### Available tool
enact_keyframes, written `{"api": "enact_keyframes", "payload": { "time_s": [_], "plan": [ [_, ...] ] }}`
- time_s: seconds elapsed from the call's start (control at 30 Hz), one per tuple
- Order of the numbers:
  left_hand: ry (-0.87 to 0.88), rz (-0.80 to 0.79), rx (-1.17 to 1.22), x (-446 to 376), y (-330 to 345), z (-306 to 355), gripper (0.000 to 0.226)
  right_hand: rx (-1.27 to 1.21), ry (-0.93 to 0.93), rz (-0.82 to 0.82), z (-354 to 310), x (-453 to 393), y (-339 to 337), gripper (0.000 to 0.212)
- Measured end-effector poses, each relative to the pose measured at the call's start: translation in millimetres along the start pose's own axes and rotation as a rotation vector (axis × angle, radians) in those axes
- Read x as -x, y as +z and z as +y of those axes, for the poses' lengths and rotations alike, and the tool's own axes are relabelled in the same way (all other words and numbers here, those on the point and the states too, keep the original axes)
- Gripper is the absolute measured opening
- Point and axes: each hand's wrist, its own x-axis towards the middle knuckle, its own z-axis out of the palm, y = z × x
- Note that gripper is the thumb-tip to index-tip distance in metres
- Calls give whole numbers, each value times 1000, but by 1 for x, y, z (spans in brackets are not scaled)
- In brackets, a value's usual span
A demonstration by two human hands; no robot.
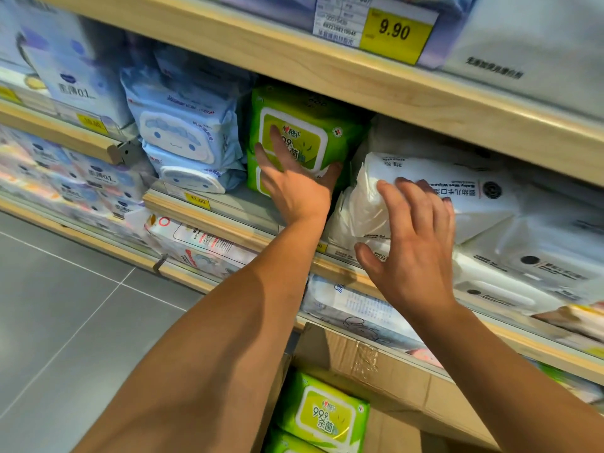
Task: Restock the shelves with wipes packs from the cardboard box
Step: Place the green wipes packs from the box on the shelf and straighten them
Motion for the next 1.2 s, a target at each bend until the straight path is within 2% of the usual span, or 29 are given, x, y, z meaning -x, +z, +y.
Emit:
{"api": "enact_keyframes", "payload": {
  "time_s": [0.1,0.2,0.27,0.37,0.43,0.5,0.63,0.77,0.87,0.97,1.1,1.2],
  "plan": [
    [-55,1,-48,2,5,1,109,8,-3,-8,0,0,-1,83],
    [-10,-24,-81,5,-1,-2,106,4,-5,-11,0,1,-2,83],
    [171,-41,-162,-3,-15,-6,103,0,-1,-11,-1,1,-2,82],
    [595,-129,-462,-32,-37,-11,102,4,6,-9,-3,1,-1,81],
    [699,-215,-584,-50,-43,-10,103,11,20,-15,-4,0,-1,80],
    [685,-238,-617,-54,-39,-9,98,22,35,-20,-6,0,-1,80],
    [625,-178,-681,-47,-29,-4,90,30,28,-22,-5,0,-1,80],
    [595,-168,-690,-45,-24,1,90,44,21,-32,-4,1,-2,81],
    [582,-220,-702,-43,-27,6,97,66,0,-63,-4,1,-6,83],
    [590,-288,-744,-34,-45,11,99,99,-18,-117,-5,0,-16,86],
    [662,-333,-702,1,-90,12,67,91,-10,-152,-11,12,-33,85],
    [729,-392,-660,36,-120,4,78,54,-1,-171,-15,34,-45,82]
  ]
}}
